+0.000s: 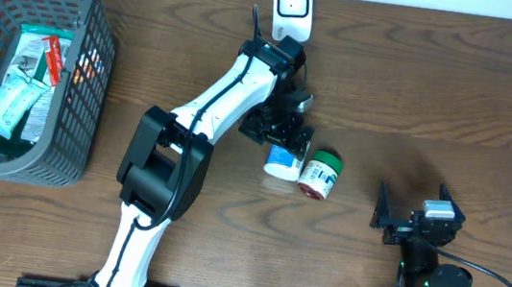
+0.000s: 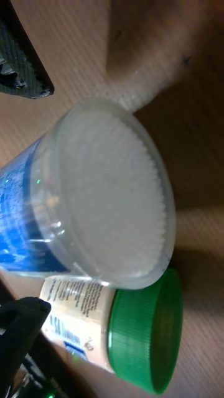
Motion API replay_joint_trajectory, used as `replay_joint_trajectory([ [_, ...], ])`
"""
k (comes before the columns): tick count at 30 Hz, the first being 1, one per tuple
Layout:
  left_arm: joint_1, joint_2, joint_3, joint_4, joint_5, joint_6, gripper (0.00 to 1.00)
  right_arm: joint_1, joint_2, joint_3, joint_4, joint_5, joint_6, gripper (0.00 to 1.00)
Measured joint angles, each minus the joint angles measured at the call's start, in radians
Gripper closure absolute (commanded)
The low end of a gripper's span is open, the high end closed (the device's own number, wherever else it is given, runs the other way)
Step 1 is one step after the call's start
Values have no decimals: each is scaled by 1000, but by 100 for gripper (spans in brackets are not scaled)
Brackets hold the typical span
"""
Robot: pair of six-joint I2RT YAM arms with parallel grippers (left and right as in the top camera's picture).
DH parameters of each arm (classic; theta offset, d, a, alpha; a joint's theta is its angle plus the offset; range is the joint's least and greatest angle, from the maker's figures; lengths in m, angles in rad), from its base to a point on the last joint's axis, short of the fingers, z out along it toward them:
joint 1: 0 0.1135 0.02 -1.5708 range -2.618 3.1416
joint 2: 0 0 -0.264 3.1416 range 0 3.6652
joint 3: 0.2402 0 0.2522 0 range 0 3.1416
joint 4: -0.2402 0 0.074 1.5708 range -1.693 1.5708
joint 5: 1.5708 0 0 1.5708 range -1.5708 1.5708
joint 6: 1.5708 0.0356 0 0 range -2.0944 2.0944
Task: Scan the item barcode
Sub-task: 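Hold the swab tub below the scanner, rotating it slightly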
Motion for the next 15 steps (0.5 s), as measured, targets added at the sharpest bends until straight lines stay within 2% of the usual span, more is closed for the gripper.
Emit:
replay_joint_trajectory([
  [15,0,0,0,62,-66,-1,2,0,0,0,0,0,0,1],
])
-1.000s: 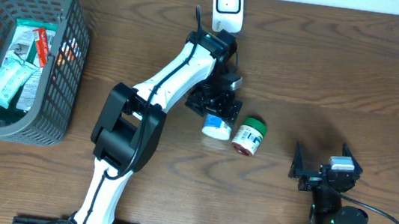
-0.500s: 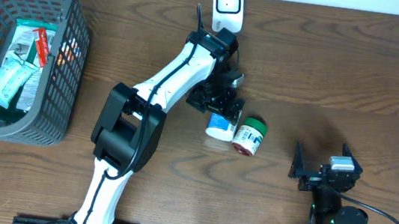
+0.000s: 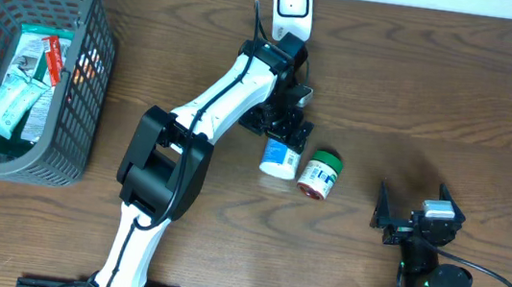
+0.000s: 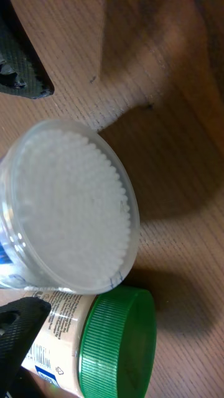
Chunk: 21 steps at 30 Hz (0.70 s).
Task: Scan the item barcode
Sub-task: 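Hold the swab tub below the scanner, rotating it slightly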
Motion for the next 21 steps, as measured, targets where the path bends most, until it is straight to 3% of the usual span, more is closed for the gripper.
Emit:
replay_joint_trajectory([
  [14,0,0,0,3,21,6,3,0,0,0,0,0,0,1],
  [21,0,0,0,0,50,29,9,0,0,0,0,0,0,1],
])
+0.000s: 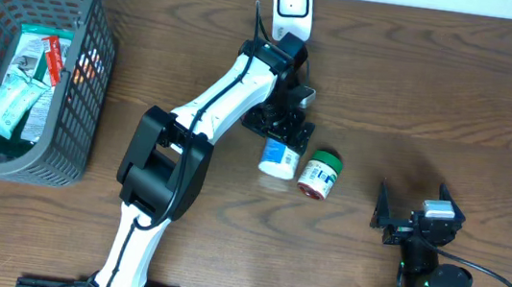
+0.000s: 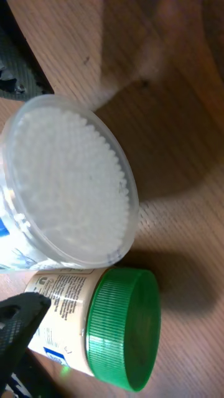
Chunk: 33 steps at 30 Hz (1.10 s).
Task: Scan the item barcode
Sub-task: 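Hold the swab tub below the scanner, rotating it slightly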
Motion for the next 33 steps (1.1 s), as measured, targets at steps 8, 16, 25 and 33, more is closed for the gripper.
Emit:
replay_joint_trajectory([
  [8,0,0,-3,2,8,3,11,0,0,0,0,0,0,1],
  [16,0,0,-30,16,10,3,12,0,0,0,0,0,0,1],
  [25,-5,0,-30,-5,16,49,11,0,0,0,0,0,0,1],
  [33,-5,0,-30,-28,84,120,11,0,0,0,0,0,0,1],
])
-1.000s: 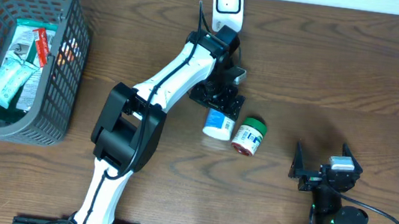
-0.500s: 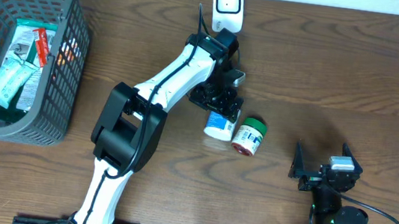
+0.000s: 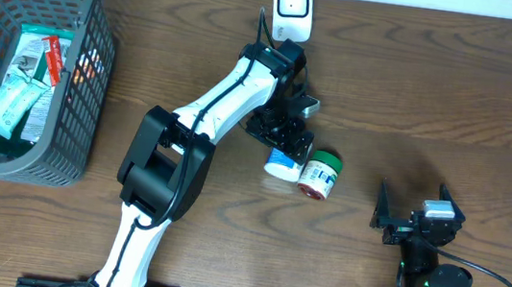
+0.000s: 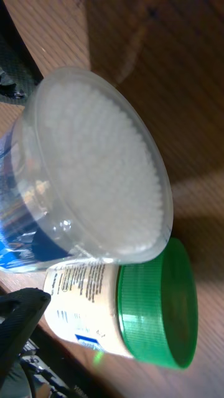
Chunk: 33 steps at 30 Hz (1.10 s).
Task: Scan the item barcode
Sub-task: 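Hold the swab tub below the scanner, rotating it slightly, then release the swab tub beside the jar with the left gripper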
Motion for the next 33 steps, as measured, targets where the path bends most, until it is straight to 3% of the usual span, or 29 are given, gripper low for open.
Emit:
replay_joint_trajectory([
  [16,42,0,30,0,5,16,9,0,0,0,0,0,0,1],
  [17,53,0,42,2,0,13,3,0,0,0,0,0,0,1],
  [21,107,-21,87,12,-61,-7,2,0,0,0,0,0,0,1],
  [33,171,-403,138,85,-330,-131,4,0,0,0,0,0,0,1],
])
